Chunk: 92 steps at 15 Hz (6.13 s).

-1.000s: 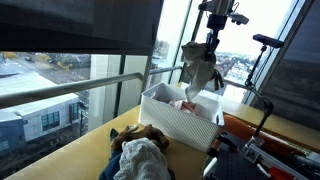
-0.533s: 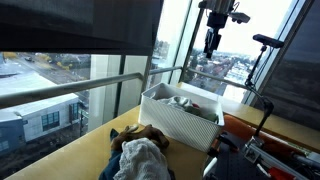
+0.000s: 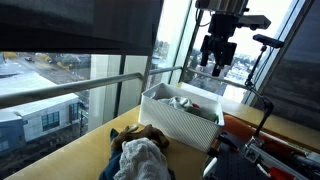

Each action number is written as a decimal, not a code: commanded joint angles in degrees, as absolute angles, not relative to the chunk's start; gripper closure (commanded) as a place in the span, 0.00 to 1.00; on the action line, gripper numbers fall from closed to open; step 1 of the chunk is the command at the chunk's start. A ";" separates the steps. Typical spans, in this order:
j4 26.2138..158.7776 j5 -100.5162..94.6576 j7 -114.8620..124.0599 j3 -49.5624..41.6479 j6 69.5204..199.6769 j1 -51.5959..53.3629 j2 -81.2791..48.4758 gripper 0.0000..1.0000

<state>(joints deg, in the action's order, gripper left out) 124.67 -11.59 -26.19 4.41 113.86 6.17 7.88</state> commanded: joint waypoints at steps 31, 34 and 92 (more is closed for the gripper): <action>99.68 -10.77 -24.29 10.56 137.06 14.93 -47.43 0.00; 98.50 -12.56 -19.95 9.21 136.05 16.90 -50.17 0.34; 94.75 -1.96 -17.02 -4.12 105.22 -7.97 -13.24 1.00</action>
